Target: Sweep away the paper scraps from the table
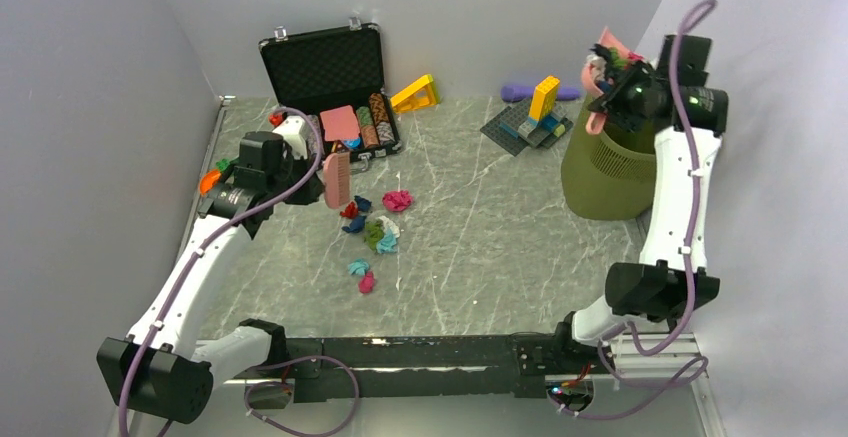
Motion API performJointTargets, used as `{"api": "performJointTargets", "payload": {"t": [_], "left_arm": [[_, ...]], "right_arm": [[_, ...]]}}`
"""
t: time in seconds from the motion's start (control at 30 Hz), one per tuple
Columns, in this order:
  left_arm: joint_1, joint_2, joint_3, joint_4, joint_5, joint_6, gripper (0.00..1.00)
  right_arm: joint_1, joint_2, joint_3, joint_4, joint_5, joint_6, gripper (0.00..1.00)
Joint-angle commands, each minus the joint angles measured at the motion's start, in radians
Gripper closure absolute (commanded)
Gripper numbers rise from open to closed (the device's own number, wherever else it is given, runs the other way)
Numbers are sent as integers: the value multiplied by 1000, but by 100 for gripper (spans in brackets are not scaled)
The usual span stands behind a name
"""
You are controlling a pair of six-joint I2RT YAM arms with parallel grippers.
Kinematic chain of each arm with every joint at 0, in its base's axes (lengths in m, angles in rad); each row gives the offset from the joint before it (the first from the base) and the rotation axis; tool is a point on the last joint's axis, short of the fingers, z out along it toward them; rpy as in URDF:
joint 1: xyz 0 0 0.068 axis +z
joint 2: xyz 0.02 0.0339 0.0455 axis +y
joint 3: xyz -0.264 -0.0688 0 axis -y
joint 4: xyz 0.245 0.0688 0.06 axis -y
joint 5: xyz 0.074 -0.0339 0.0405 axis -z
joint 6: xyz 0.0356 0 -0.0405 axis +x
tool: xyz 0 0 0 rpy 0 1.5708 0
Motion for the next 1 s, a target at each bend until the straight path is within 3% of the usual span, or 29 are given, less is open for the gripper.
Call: {"api": "performJointTargets", "payload": {"t": [0.0,0.17,0.27,0.43,0.7,0.97], "left_arm": [[3,-21,2,72,39,13,100],[3,-21,-12,74,41,16,100],[4,-15,-13,74,36,18,100],[4,7,-5,69,49,20,100],[3,-3,-14,85,55,24,100],[3,-3,-16,91,62,27,100]], "right_arm": [[-163,-134,-203,319,-325,225,100],[-308,-242,-567,857,-625,605,100],[-340,-264,-691,1106,-711,816,100],[-343,-277,-781,1296,-748,947,100],[-343,-323,-1028,1796,-728,1280,100],[-345,-331,-1091,1906,-698,1355,100]]}}
